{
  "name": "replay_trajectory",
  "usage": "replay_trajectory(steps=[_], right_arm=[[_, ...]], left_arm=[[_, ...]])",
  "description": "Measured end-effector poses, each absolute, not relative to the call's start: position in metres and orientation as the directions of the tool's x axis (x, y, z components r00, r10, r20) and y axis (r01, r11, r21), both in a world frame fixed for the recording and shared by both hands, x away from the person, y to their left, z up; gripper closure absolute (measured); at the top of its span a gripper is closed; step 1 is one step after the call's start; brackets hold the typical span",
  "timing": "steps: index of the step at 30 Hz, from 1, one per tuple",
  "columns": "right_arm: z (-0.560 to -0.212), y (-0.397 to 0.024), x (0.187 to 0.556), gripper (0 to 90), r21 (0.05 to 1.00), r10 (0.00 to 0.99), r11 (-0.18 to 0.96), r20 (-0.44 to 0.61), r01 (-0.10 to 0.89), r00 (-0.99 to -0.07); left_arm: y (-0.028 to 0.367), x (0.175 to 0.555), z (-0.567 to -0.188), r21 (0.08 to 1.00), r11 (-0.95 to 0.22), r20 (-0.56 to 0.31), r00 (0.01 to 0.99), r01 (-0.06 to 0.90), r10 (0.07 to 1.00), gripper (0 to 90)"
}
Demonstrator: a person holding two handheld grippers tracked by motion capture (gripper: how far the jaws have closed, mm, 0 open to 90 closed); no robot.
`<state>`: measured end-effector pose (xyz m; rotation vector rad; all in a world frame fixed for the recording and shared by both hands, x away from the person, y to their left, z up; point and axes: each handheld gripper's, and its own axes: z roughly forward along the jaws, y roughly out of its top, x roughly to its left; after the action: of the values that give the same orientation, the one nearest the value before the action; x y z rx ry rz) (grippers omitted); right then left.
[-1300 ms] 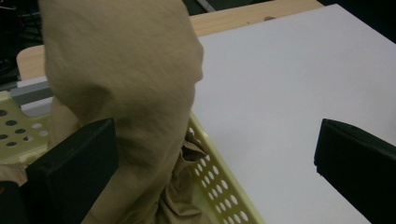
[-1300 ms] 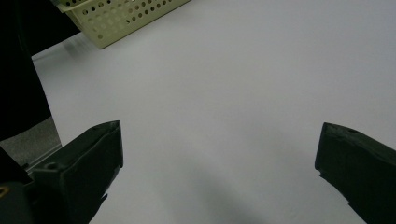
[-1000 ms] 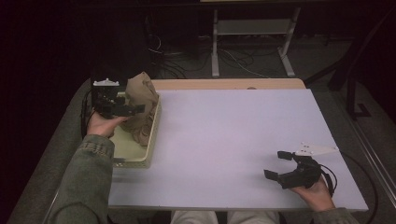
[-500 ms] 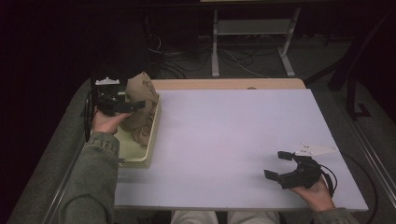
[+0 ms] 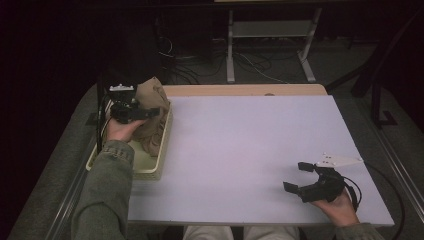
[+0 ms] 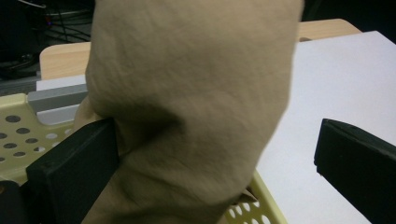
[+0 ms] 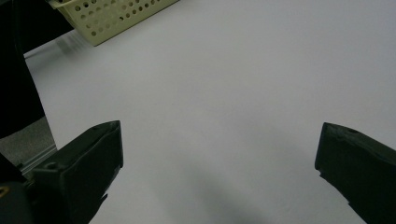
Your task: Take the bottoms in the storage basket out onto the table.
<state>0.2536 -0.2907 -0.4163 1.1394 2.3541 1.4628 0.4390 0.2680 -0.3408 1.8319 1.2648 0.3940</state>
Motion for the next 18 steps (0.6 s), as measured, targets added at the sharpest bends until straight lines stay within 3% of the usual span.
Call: replay_trajectory(steps=[9, 18], right_arm=[[-0.416, -0.290, 0.253, 0.7, 0.815, 0.666, 0.243, 0.254, 0.526, -0.701], [-0.417, -0.291, 0.254, 0.7, 0.815, 0.668, 0.243, 0.252, 0.526, -0.700]], left_arm=[[0.270, 0.446, -0.347, 0.762, -0.083, -0.230, 0.389, 0.642, 0.892, 0.0], [0.276, 0.449, -0.354, 0.715, 0.001, -0.315, 0.321, 0.699, 0.893, 7.6]])
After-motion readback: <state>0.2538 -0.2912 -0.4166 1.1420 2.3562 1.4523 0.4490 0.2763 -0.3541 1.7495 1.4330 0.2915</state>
